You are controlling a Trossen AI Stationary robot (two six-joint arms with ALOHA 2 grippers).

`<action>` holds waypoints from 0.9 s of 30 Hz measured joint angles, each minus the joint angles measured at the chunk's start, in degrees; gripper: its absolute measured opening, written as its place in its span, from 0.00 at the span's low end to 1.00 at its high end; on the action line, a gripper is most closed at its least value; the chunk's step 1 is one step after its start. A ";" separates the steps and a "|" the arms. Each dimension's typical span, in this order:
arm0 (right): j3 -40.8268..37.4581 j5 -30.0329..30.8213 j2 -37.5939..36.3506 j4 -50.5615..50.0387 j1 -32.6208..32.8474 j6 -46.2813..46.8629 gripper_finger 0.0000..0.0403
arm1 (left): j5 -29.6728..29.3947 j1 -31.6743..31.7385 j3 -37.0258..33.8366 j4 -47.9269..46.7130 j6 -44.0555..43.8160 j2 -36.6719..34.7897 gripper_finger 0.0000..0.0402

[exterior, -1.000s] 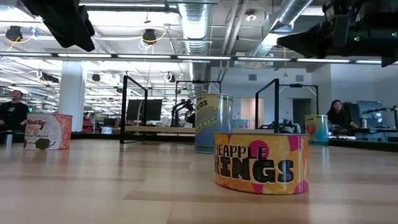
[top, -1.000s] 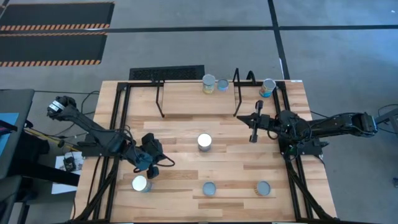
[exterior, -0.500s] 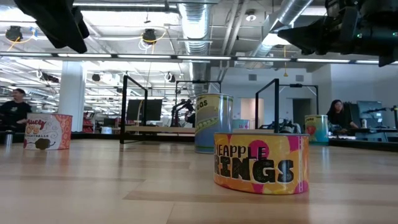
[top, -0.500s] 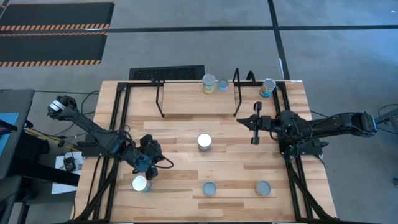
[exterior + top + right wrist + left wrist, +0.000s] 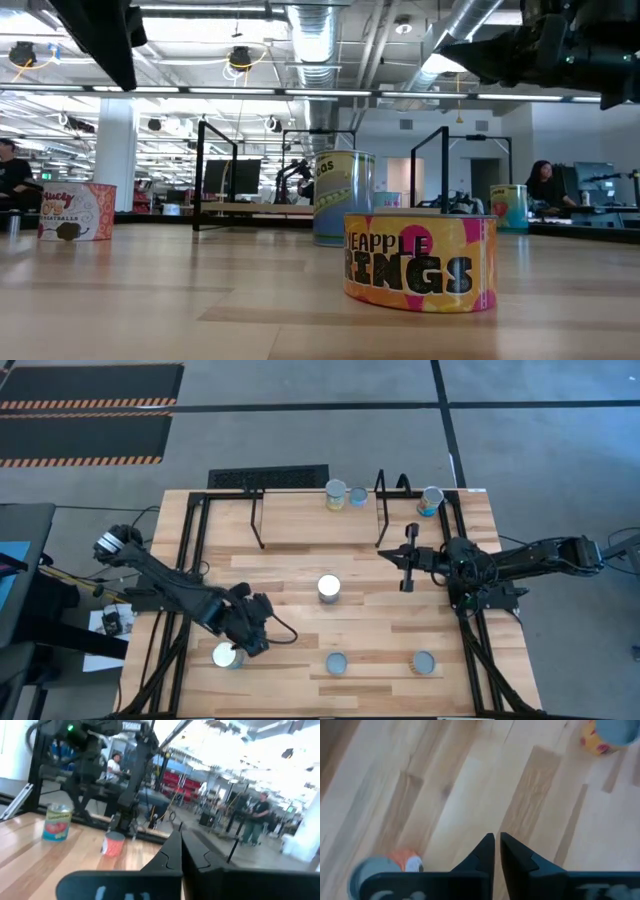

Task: Pick and place cans onto a shelf
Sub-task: Put the canned meatballs on the shelf

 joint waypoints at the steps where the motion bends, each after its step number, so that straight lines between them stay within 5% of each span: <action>1: 0.00 0.00 -0.06 0.89 0.00 -0.42 0.01 | 0.62 0.00 1.29 -1.52 -0.98 1.44 0.06; 9: 0.00 -3.13 -0.17 4.57 0.07 -2.01 0.02 | 3.56 -0.20 9.49 -10.28 -5.00 12.47 0.22; 17: 0.00 -4.12 -0.17 4.36 0.07 -1.96 0.01 | 4.59 0.50 9.90 -25.91 -21.45 15.68 0.34; 27: 0.00 -4.75 -0.17 4.42 0.07 -2.78 0.01 | 3.27 6.84 6.31 -26.12 -11.50 13.82 0.33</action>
